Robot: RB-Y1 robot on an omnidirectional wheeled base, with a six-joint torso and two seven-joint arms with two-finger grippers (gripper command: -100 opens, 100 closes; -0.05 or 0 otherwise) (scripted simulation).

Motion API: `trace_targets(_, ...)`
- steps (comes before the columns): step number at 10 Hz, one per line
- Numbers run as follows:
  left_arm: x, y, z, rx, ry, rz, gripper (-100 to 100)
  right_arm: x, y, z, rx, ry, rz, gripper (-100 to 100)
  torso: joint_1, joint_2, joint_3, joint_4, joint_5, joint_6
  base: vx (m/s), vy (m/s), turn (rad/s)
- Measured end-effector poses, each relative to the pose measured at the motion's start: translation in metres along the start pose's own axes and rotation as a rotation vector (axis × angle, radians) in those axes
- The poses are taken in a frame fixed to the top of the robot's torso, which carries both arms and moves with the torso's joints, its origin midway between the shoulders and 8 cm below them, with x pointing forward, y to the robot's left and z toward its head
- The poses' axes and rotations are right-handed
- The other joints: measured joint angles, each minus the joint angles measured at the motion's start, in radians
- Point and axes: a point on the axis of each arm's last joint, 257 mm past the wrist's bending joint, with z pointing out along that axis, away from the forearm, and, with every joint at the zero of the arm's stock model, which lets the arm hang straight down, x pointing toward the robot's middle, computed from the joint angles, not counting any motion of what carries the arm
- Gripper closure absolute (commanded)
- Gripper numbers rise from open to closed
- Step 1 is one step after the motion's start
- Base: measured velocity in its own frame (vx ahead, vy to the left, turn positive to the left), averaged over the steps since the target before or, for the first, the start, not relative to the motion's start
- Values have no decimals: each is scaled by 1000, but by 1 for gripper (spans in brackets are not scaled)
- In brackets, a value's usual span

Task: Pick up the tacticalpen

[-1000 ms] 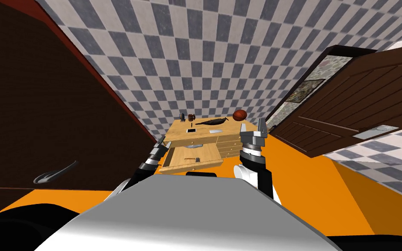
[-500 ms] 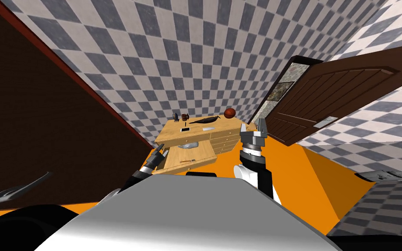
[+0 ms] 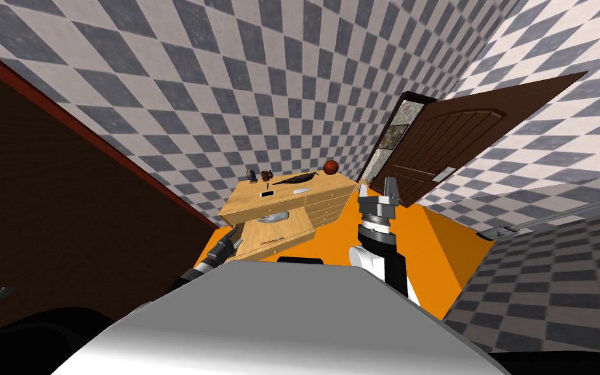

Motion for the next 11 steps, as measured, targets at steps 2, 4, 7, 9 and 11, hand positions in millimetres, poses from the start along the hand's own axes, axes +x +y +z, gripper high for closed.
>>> trace_targets(2,-22,30,-17,-94,-9,10,-100,0,0,0,0,0,0,0,0,-1,0,0,0,0,-28,-73,-181)
trace_targets(4,-35,58,-38,-187,-22,21,-100,0,0,0,0,0,0,0,1,-2,-1,0,0,0,-16,-71,-204)
trace_targets(7,-64,95,-76,-318,-44,39,-100,0,0,0,0,0,0,0,1,-3,-1,0,0,-1,-8,-71,-207)
trace_targets(9,-83,117,-106,-412,-65,57,-100,0,0,0,0,0,0,0,2,-3,-2,-1,0,-1,5,-50,-227)
trace_targets(11,-108,132,-139,-502,-87,74,-100,0,0,0,0,0,0,0,3,-4,-2,-1,0,-1,20,-56,-188)
